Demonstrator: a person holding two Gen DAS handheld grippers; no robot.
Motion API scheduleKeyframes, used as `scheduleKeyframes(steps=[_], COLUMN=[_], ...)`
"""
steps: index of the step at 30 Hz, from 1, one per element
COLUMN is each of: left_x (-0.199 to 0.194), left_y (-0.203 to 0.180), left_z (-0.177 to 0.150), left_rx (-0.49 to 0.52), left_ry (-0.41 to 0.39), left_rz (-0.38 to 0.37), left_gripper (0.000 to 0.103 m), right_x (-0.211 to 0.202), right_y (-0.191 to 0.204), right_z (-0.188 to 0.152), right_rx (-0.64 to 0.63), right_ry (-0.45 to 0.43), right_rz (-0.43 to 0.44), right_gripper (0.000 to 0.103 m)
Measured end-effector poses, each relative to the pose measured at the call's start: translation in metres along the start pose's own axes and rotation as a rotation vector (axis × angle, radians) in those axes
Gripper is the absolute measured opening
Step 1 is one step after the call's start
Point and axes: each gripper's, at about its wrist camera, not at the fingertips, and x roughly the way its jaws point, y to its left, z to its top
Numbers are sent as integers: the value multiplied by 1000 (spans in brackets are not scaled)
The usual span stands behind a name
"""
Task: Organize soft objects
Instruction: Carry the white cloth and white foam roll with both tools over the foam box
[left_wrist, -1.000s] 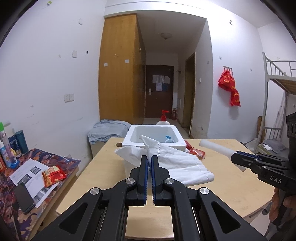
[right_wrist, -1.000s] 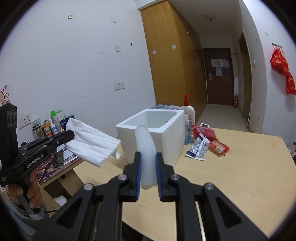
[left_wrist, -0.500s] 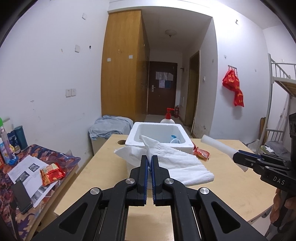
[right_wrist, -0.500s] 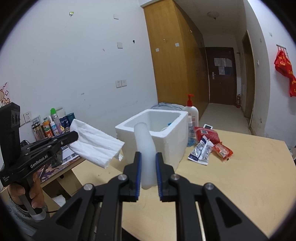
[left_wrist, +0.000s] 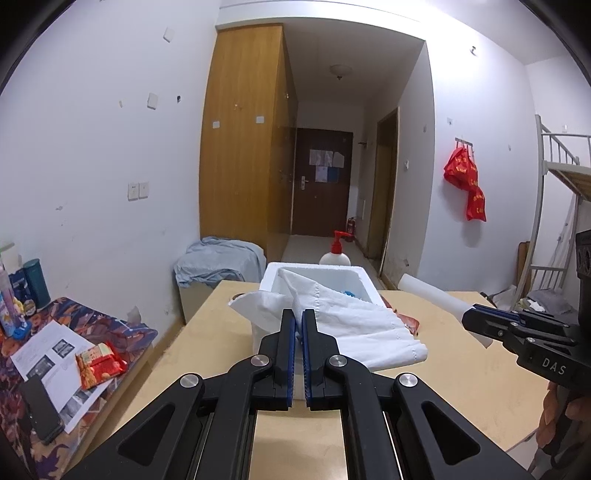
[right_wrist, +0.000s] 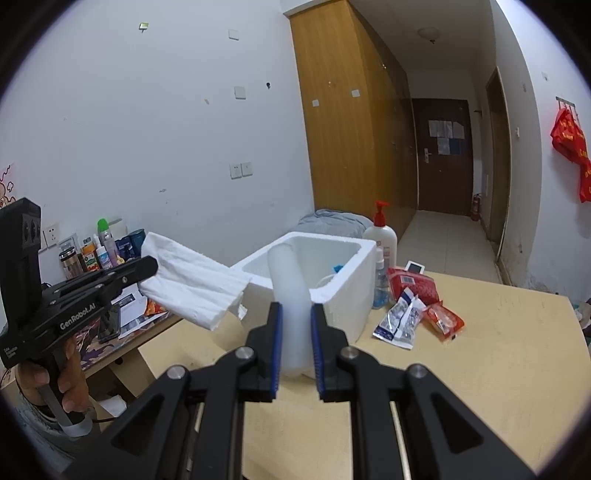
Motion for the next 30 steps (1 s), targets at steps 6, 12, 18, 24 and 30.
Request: scheduleKeyframes(steps=[6,12,18,24,30], left_x=[12,27,46,73,94], left_y=[-1,-2,0,4,6], left_z=[8,21,34,42,56], left_rx=[4,10,11,5,7], left_ry=[0,0,-6,6,6], left_rz=[4,-2,0,3,7], left_gripper=[4,4,4,4,4], right_x=[10,22,35,53,68], right_y=[-4,-12,-20,-25,-30], right_z=[8,20,34,41,49], right_rx=[-3,4,4,4,7], right_ry=[1,0,1,15,24], right_rz=[-2,-3,-5,3,5], right_gripper=[18,18,18,18,18])
